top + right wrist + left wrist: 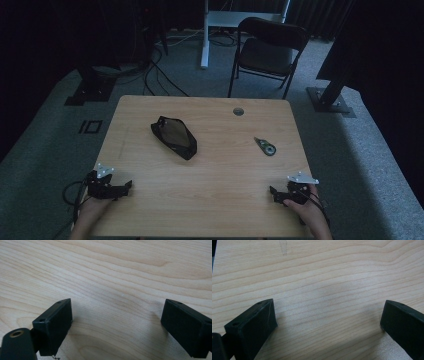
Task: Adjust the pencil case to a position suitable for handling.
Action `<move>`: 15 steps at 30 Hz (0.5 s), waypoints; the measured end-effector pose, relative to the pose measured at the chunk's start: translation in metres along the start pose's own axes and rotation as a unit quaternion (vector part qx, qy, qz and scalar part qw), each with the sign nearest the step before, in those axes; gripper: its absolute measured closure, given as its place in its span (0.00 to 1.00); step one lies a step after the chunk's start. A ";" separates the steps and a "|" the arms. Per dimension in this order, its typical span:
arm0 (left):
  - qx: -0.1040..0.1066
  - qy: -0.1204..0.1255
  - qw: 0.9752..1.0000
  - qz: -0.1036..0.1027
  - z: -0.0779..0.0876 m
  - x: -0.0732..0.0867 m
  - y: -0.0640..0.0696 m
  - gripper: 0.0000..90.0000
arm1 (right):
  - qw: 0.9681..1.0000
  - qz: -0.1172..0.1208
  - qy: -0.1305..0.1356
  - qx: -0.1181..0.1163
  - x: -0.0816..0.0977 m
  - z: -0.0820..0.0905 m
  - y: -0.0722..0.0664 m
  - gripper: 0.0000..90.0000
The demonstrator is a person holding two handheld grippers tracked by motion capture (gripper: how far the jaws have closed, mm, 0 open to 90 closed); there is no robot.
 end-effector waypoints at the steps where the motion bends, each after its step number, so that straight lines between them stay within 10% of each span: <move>1: 0.000 0.000 1.000 0.000 0.000 0.000 0.000 0.00 | 1.000 0.000 0.000 -0.001 0.000 0.000 0.000 0.11; 15: 0.000 0.000 1.000 0.000 0.000 0.000 0.000 0.00 | 1.000 0.012 0.002 0.004 -0.002 0.002 -0.001 0.11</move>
Point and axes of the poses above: each handheld gripper's, and its own axes: z roughly backward along the jaws, x roughly out of its underside, y roughly to its right, the point moved 10 cm from there along -z, roughly forward along the jaws, and after that the axes turned 5 degrees about y, right-handed, at the moved point
